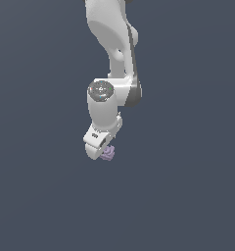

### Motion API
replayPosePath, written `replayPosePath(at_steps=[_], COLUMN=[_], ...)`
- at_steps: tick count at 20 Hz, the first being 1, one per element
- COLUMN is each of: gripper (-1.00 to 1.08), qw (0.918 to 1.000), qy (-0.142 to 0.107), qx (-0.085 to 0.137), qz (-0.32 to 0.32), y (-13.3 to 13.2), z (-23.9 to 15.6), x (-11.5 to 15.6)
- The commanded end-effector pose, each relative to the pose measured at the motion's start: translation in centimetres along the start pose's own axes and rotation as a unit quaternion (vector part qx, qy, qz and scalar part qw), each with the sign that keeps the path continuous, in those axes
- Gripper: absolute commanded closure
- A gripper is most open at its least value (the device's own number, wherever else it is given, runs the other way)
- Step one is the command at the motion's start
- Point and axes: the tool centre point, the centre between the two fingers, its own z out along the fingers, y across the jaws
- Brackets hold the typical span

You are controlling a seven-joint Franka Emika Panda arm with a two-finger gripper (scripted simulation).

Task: Pick up the object and move it to a goal position.

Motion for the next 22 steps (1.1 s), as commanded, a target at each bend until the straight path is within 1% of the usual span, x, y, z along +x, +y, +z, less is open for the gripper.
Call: replayPosePath(at_steps=[1,10,18,22], gripper=[-0.92,-0.92,-0.92,-0.92], qw=[0.9997,0.9968,0.9963,0.9962], qy=[0.000,0.001,0.001,0.001], qx=[0.001,0.002,0.002,0.002], qz=[-0.026,-0.080,-0.086,-0.087], y=[0.2,0.5,0.5,0.5], z=[0.5,1.4,1.7,3.0], x=[-0.3,-0.9,-1.0,-1.0])
